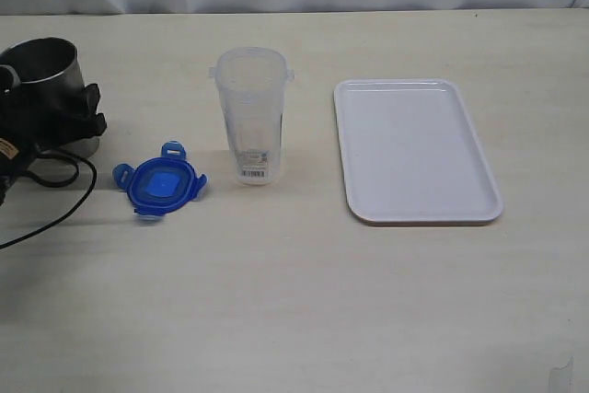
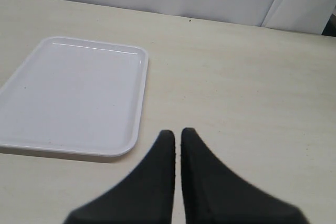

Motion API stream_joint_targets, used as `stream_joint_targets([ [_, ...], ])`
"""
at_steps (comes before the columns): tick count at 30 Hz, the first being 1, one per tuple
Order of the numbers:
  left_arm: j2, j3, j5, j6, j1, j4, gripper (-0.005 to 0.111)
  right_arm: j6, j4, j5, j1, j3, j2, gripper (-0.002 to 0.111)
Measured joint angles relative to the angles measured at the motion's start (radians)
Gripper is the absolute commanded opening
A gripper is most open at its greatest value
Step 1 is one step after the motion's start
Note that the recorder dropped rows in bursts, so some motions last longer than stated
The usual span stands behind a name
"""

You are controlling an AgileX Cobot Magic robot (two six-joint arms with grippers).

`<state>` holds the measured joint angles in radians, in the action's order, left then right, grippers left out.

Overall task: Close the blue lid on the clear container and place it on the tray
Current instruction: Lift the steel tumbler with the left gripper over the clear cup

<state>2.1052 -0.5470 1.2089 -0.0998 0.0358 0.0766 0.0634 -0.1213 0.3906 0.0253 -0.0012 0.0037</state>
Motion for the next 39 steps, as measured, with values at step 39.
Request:
stream_joint_targets([
  [39,-0.145,-0.319,-0.174,-0.318,0.079,0.609,0.0,0.0,0.0,0.0,0.0,0.0,0.0,0.004],
])
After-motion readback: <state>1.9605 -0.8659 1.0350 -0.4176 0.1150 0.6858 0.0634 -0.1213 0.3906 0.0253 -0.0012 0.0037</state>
